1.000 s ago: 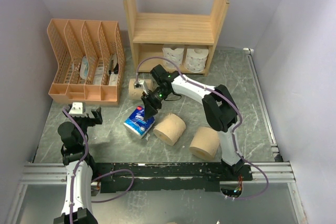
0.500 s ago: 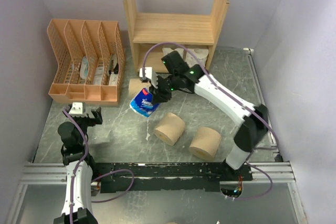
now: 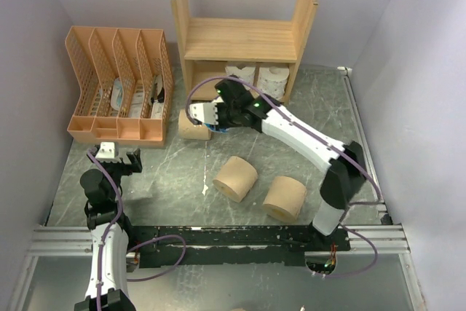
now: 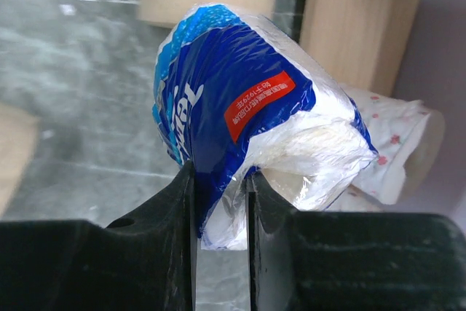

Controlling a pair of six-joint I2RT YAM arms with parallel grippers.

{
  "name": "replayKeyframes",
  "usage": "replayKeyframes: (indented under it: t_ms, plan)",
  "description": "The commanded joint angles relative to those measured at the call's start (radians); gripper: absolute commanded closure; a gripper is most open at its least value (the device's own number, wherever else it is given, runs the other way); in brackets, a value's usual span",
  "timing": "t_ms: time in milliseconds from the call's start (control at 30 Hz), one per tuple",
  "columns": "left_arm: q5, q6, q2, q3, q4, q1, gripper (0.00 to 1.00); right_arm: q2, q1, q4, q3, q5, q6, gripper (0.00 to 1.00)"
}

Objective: Place and organize the paper towels onto the shelf

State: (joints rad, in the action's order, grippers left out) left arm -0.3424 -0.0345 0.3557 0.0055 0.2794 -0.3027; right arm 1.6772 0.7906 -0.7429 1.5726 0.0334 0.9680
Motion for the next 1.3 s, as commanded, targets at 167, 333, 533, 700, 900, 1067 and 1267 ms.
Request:
replayKeyframes:
  t_ms: [167,333,533,700,900,1067,1267]
  plan:
    - [-0.018,0.001,-0.005,-0.077,0.012,-0.013,0.0,0.24,0.002,0.426,0.139,-0.303,0.051,1.0]
    - [-0.019,0.001,-0.008,-0.078,0.01,-0.013,0.0,0.322,0.001,0.522,0.175,-0.356,0.15,1.0]
    - [-0.02,0.001,-0.009,-0.079,0.01,-0.012,0.0,0.424,0.0,0.546,0.267,-0.339,0.147,1.0]
    - [-0.02,0.001,-0.011,-0.078,0.009,-0.013,0.0,0.48,-0.004,0.593,0.296,-0.358,0.161,1.0]
    - [-0.017,0.001,-0.01,-0.079,0.01,-0.01,0.0,0.517,-0.005,0.647,0.292,-0.39,0.181,1.0]
    - [-0.015,0.001,-0.007,-0.078,0.01,-0.009,0.0,0.513,-0.008,0.754,0.232,-0.431,0.236,0.81]
    - [-0.012,0.002,-0.005,-0.076,0.012,-0.006,0.0,0.533,-0.013,0.784,0.249,-0.437,0.242,0.71]
